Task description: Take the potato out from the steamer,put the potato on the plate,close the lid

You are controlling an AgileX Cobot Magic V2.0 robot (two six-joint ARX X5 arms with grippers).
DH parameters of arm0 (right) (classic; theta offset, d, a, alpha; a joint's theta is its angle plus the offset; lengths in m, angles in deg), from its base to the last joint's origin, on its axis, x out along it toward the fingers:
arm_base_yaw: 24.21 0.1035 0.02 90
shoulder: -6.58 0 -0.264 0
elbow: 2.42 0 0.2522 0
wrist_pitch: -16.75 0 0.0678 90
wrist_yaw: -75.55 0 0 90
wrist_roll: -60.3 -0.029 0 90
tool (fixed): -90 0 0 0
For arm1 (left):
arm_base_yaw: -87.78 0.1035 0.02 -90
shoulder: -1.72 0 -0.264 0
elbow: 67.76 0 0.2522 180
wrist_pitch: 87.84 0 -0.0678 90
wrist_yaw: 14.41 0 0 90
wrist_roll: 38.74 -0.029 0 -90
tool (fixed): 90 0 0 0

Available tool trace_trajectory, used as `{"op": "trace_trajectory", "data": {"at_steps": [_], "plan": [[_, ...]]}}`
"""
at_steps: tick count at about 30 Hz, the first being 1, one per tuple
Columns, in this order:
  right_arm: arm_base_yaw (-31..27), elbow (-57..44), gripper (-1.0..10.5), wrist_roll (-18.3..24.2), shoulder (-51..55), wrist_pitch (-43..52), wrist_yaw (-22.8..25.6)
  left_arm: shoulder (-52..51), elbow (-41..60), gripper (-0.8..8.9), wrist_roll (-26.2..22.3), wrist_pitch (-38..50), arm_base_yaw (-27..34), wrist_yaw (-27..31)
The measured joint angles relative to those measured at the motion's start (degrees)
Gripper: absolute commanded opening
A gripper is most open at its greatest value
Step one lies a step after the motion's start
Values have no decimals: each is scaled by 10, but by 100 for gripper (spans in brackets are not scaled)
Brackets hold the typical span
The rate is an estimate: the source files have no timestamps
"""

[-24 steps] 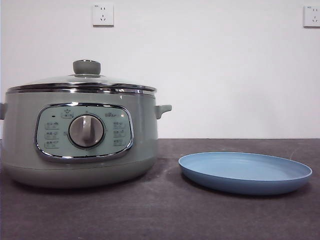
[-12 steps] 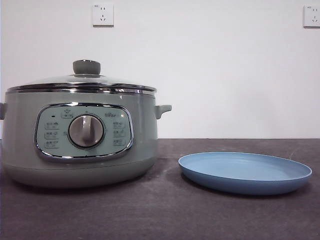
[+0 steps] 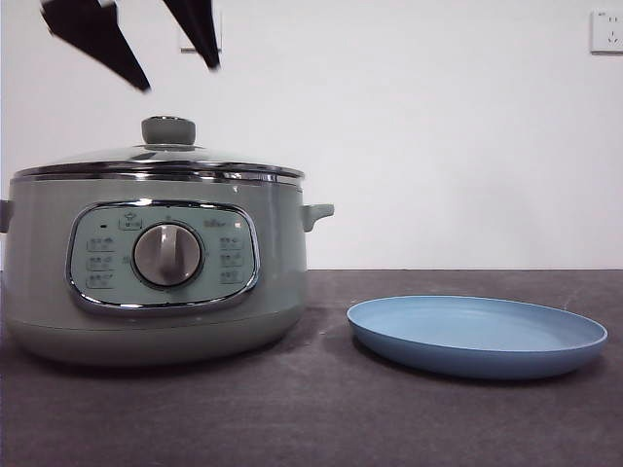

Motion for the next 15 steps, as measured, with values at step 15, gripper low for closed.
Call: {"op": "trace_trajectory", "data": {"at_steps": [15], "plan": [[0,0,596,0,0,-1,0,38,0,369,0,-23,-4,41]]}}
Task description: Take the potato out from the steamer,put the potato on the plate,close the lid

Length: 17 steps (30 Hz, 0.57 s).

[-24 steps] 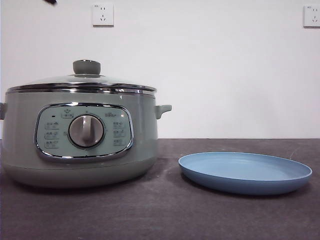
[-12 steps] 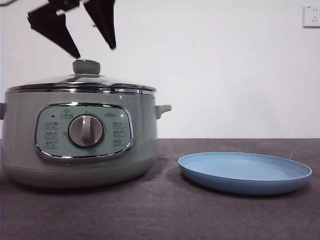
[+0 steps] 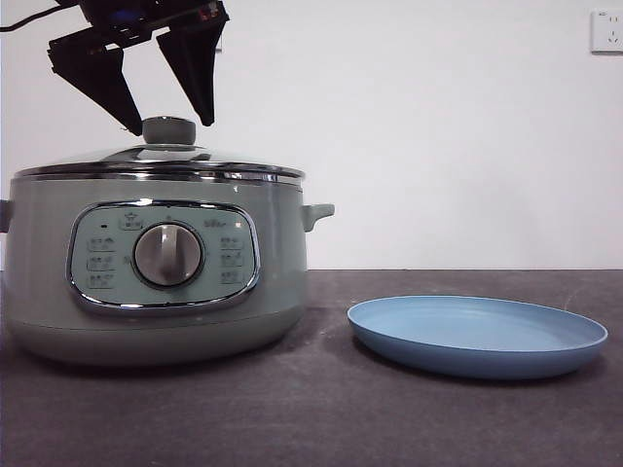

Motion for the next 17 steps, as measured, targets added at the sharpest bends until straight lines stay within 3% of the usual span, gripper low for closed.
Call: {"op": "trace_trajectory", "data": {"at_steps": [5,10,14,17], "plan": [[0,0,596,0,0,0,0,0,0,350,0,4,0,0],[0,0,595,0,0,0,0,0,0,86,-8,1,0,4],[0,0,595,0,0,-1,0,0,-1,0,-13,-1,1,6],[0,0,595,0,1,-2,0,0,-1,-9,-14,-2,1,6]]}}
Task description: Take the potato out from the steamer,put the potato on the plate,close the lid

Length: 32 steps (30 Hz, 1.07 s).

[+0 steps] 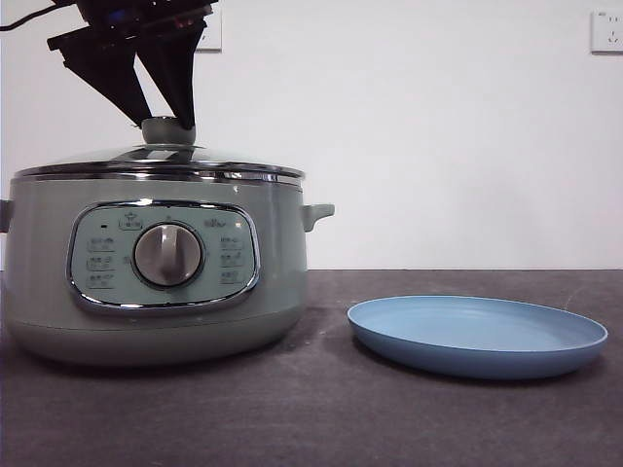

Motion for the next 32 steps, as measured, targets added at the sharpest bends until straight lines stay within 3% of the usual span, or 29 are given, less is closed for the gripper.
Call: {"op": "trace_trajectory", "data": {"at_steps": [14,22,26,32], "plan": [[0,0,595,0,20,-10,0,4,-15,-8,-5,-7,0,-1],[0,0,594,0,20,-12,0,9,-140,-8,-17,-38,0,5],[6,0,593,-5,20,-12,-2,9,-206,-8,-33,-67,-1,48],[48,0,594,-10,11,10,-1,9,-311,-8,-55,-122,-1,167]]}}
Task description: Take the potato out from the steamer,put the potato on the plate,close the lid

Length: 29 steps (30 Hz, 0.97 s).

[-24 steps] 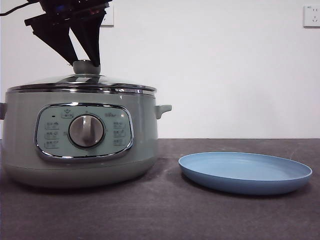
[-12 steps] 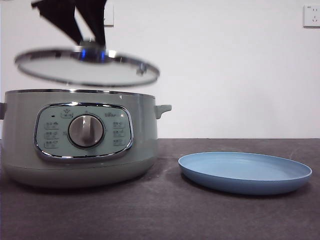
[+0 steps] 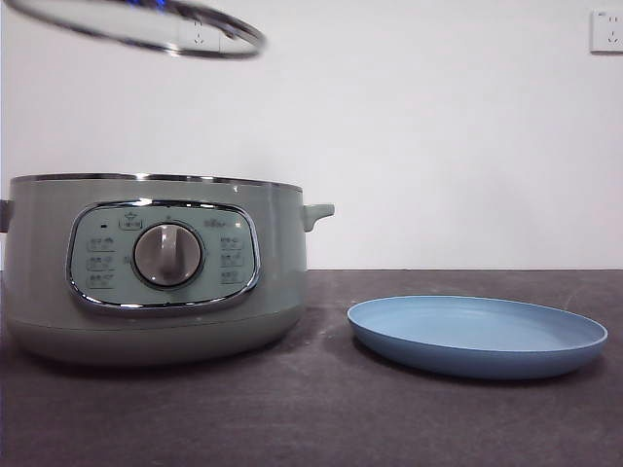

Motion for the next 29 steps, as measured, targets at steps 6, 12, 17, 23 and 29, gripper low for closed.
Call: {"op": "trace_trajectory", "data": {"at_steps": [6,12,17,23,29], "plan": [[59,1,593,-8,-40,36,2,0,-93,-8,-11,-46,0,113],[137,2,593,-14,-126,75,62,0,-167,-9,-24,-90,0,233],[186,24,589,-15,-226,109,80,-2,-201,-8,-32,-117,1,288],[226,119,589,-14,-372,108,136,-4,-203,-8,-34,-119,0,282],[266,178,589,0,-510,100,212,-4,-203,-8,-34,-119,0,282]]}}
